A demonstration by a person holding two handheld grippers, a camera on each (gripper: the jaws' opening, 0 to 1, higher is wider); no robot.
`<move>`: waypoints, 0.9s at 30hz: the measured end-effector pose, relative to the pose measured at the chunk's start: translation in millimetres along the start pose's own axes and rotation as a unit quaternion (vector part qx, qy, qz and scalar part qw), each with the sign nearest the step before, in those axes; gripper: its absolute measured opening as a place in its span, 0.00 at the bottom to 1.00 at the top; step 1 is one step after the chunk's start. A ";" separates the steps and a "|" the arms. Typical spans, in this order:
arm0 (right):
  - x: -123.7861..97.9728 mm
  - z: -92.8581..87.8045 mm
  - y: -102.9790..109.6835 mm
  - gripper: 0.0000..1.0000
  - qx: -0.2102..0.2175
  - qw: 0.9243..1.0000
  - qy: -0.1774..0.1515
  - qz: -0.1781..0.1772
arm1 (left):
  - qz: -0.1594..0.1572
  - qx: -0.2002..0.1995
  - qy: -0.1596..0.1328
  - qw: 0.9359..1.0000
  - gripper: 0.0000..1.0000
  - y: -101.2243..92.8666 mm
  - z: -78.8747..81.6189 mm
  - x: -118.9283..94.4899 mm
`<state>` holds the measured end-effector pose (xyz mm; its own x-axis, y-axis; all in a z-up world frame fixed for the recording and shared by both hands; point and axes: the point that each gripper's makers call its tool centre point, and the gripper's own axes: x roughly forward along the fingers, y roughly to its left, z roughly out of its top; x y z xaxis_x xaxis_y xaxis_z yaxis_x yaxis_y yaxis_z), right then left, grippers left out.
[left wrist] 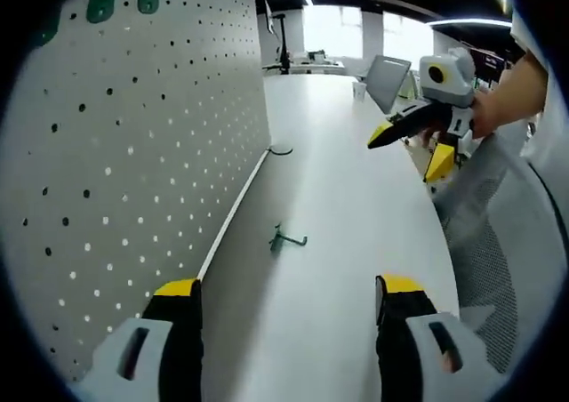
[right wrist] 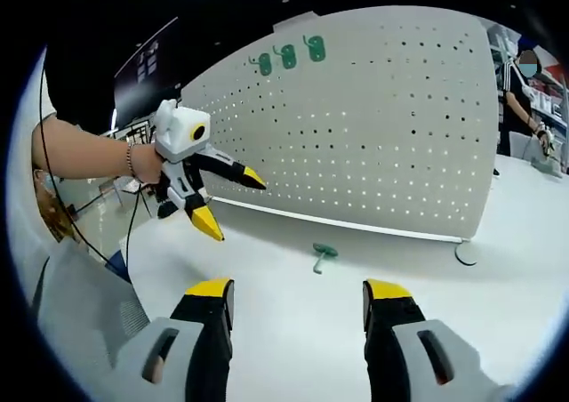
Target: Insert the hook assembly into the mounting plate slot until the hook locks in place.
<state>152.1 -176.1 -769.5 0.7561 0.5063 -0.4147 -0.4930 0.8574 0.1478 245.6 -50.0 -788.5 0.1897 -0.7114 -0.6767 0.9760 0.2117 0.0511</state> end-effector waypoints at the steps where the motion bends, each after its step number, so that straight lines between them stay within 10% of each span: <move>1: 0.2 -0.2 -0.1 0.56 -0.001 1.000 0.001 0.000 | -0.007 0.008 0.007 1.000 0.82 0.6 -0.3 1.8; 27: -3.5 -0.2 -3.6 0.58 0.000 1.000 0.006 -0.001 | -0.057 0.068 0.058 0.994 0.82 15.6 6.6 41.6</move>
<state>151.1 -181.0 -768.7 0.7516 0.5031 -0.4266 -0.4913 0.8585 0.1469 269.4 -80.7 -811.0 0.0701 -0.6412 -0.7642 0.9975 0.0353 0.0619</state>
